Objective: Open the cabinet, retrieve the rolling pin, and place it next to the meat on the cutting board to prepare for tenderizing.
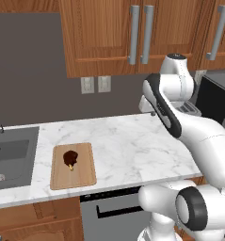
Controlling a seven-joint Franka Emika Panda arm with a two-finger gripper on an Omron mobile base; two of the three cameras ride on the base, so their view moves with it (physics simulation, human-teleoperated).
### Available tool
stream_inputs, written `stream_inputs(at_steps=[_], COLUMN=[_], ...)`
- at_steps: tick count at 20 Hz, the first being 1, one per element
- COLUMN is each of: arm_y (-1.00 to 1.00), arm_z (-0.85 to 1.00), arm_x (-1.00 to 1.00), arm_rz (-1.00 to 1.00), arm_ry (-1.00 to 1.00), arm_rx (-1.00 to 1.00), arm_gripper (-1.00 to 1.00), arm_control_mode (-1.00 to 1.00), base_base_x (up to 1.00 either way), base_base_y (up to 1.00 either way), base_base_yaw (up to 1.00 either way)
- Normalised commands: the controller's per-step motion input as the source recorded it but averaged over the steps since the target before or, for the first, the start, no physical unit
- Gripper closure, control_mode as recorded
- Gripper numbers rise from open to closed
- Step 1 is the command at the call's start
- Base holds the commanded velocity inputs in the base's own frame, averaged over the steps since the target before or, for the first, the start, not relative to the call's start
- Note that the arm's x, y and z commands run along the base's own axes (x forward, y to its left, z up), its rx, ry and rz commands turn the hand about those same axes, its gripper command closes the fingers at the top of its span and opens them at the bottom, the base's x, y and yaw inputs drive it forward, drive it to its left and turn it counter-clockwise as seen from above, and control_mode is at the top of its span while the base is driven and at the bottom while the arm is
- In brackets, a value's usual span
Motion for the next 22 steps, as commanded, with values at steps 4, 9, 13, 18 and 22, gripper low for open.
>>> stream_inputs(at_steps=[4, 9, 13, 18, 22], arm_y=[0.0, 0.0, 0.02, 0.11, 0.15], arm_z=[0.0, 0.14, 0.42, 0.49, 0.54], arm_x=[-0.06, -0.3, -0.56, -0.7, -0.49], arm_rz=[0.0, 0.0, 0.0, 0.0, 0.0], arm_ry=[0.0, -0.14, -0.34, -0.36, -0.37], arm_rx=[0.0, -0.03, -0.09, -0.03, -0.01], arm_gripper=[-1.0, -1.0, -1.0, -1.0, -1.0], arm_control_mode=[-1.0, -1.0, -1.0, -1.0, -1.0], base_base_x=[0.0, 0.0, 0.0, 0.0, 0.0], base_base_y=[0.0, 0.0, 0.0, 0.0, 0.0], base_base_yaw=[0.0, 0.0, 0.0, 0.0, 0.0])
